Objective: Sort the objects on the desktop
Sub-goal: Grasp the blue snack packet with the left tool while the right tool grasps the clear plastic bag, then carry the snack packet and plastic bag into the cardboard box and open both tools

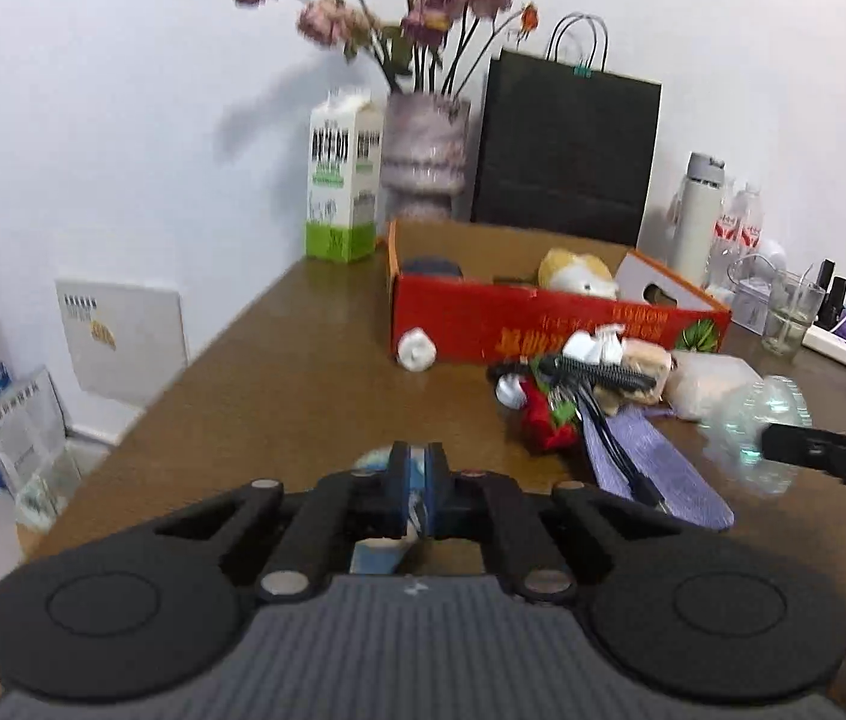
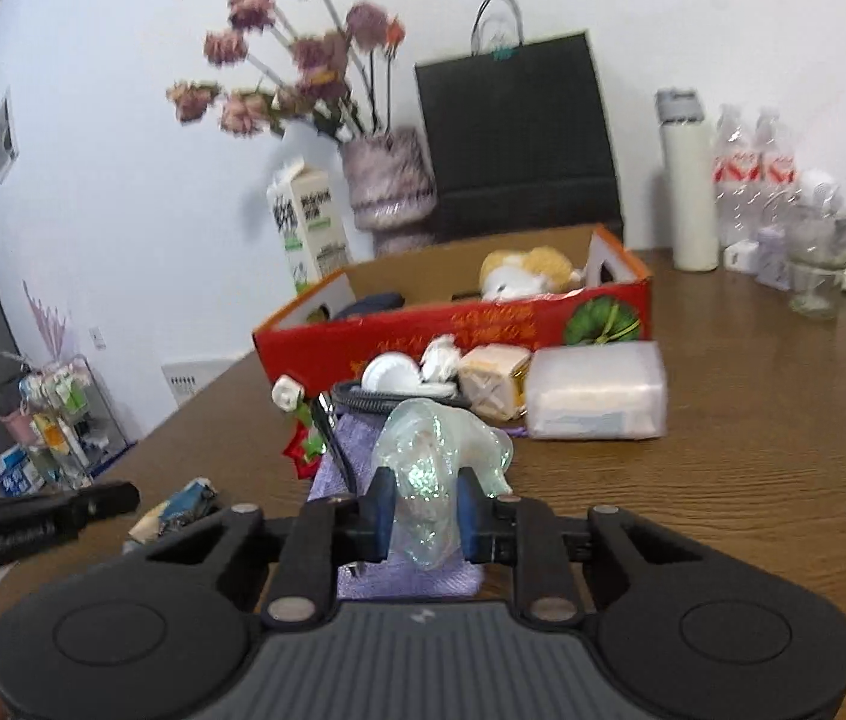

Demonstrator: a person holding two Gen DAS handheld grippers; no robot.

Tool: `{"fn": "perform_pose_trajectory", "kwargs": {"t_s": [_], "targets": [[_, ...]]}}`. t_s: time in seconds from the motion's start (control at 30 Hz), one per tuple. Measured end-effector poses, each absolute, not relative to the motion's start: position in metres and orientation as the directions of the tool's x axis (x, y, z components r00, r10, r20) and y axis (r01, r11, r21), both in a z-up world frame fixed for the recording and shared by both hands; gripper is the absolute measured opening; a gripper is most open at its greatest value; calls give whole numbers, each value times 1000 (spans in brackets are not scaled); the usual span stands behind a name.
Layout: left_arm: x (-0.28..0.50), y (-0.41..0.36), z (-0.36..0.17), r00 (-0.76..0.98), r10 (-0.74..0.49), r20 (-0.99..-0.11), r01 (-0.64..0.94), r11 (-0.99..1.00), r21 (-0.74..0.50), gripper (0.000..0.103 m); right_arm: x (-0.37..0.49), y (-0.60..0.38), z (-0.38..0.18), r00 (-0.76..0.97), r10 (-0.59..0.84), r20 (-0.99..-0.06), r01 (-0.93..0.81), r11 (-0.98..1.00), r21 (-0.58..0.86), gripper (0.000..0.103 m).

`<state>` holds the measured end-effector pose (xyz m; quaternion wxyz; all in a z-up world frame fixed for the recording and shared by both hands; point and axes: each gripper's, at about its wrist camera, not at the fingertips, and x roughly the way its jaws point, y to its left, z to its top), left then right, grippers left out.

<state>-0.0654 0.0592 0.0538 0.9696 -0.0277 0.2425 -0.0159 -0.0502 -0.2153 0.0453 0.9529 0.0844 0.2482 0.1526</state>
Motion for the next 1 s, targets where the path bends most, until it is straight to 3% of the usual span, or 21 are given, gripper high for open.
{"fn": "perform_pose_trajectory", "kwargs": {"t_s": [0.07,0.1,0.23,0.27,0.37,0.43,0.73,0.87,1.0], "targets": [[-58,60,50,875,-50,-482,36,999,-37,46,-56,-224,51,840,322,-437,-239,942,234,20],[-51,61,46,860,-41,-508,35,999,-20,84,-57,-227,53,844,317,-432,-234,943,236,20],[-24,58,27,818,-1,-576,38,998,52,93,-57,-232,53,843,320,-433,-233,941,244,21],[-14,63,23,785,-29,-619,45,999,10,91,-57,-231,50,838,326,-437,-238,940,246,21],[-5,70,22,777,-34,-629,19,999,-31,39,-58,-222,45,822,354,-446,-267,932,246,21],[-9,74,27,798,-74,-598,36,997,-74,23,-61,-216,44,815,368,-447,-289,928,236,21],[22,64,111,896,-164,-413,111,983,-148,25,-39,-218,98,854,404,-328,-360,914,187,21],[105,41,131,864,-214,-455,140,971,-192,26,30,-212,125,861,400,-314,-368,917,157,21],[190,19,119,834,-203,-513,95,969,-229,28,126,-204,130,822,416,-390,-346,908,238,21]]}}
